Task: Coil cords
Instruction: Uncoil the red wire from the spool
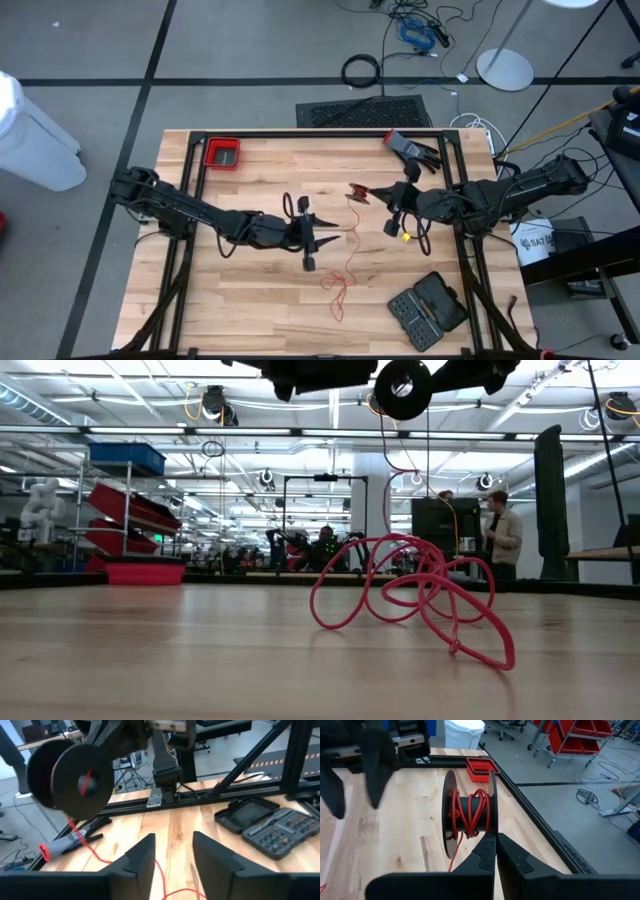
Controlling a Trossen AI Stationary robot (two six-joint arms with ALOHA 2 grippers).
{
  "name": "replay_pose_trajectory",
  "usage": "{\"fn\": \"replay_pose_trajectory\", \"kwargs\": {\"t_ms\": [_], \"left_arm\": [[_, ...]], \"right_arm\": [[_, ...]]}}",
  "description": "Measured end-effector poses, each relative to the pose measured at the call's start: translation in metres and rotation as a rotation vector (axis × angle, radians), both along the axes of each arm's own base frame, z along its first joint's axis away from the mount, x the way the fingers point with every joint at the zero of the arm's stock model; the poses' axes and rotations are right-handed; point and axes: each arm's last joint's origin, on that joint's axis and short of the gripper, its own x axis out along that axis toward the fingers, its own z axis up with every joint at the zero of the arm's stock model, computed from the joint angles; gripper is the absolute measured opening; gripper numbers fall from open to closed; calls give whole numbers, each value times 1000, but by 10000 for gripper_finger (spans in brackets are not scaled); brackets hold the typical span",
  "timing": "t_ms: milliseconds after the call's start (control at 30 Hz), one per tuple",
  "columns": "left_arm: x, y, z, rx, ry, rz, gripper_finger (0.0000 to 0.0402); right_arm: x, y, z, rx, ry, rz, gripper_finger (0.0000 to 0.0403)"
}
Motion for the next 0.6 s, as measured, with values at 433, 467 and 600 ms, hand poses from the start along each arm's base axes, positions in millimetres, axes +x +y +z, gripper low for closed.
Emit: {"fn": "replay_pose_trajectory", "kwargs": {"t_ms": [433, 467, 600], "left_arm": [[0, 20, -9, -91, 3, 118, 206], [0, 20, -9, -92, 0, 116, 206], [0, 19, -7, -99, -20, 112, 206]], "right_arm": [[4, 4, 7, 36, -70, 95, 0], [4, 3, 7, 36, -70, 95, 0], [4, 3, 8, 37, -75, 95, 0]]}}
